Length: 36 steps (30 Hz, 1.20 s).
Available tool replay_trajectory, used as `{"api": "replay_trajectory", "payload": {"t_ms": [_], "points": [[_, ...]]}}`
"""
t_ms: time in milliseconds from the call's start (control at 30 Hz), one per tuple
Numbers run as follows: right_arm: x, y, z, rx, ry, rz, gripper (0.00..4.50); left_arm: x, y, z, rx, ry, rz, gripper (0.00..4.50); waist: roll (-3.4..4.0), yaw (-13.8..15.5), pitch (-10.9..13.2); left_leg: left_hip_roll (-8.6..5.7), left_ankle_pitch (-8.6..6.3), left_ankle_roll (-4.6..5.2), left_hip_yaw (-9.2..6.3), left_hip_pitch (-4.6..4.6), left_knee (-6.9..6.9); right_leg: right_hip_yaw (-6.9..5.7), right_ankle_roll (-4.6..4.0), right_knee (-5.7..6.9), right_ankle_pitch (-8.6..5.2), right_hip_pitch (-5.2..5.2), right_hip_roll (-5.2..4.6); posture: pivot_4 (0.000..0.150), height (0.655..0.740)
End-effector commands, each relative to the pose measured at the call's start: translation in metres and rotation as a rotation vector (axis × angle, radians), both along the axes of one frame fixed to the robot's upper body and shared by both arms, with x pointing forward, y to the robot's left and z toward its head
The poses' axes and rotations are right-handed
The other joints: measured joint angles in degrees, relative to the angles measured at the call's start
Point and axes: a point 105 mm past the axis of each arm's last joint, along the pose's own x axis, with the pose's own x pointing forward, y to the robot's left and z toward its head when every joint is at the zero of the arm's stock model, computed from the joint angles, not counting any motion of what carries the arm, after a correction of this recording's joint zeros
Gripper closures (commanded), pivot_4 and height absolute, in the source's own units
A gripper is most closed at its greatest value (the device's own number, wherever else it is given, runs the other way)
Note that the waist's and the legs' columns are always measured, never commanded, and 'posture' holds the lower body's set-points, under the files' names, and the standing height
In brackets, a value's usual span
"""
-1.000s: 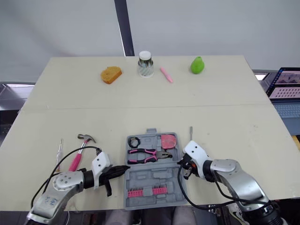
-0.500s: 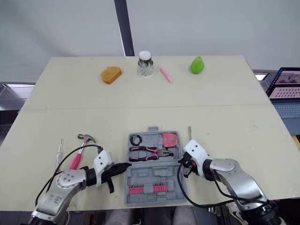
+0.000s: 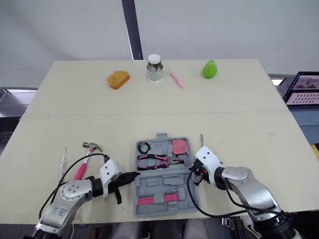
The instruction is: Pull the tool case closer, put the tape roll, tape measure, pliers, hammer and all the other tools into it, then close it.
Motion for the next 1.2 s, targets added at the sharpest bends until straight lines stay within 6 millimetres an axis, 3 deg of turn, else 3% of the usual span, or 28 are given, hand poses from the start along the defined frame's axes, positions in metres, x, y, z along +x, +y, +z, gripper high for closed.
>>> {"api": "replay_trajectory", "payload": {"t_ms": [33, 1200], "points": [[0.0041, 0.0034, 0.0070, 0.021, -0.034, 0.000, 4.50, 0.0051, -0.0049, 0.0070, -0.014, -0.040, -0.005, 4.48, 0.00, 0.0, 0.0, 0.00, 0.00, 0.00, 0.00, 0.00, 0.00, 0.00, 0.00, 0.00, 0.00, 0.00, 0.00, 0.150, 0.6950], [0.0138, 0.0031, 0.0083, 0.014, -0.061, -0.028, 4.50, 0.0143, -0.0084, 0.0070, -0.016, -0.058, 0.003, 4.48, 0.00, -0.1, 0.0, 0.00, 0.05, 0.01, -0.01, 0.00, 0.00, -0.02, 0.01, 0.03, 0.01, 0.02, 0.07, 0.150, 0.6950]]}}
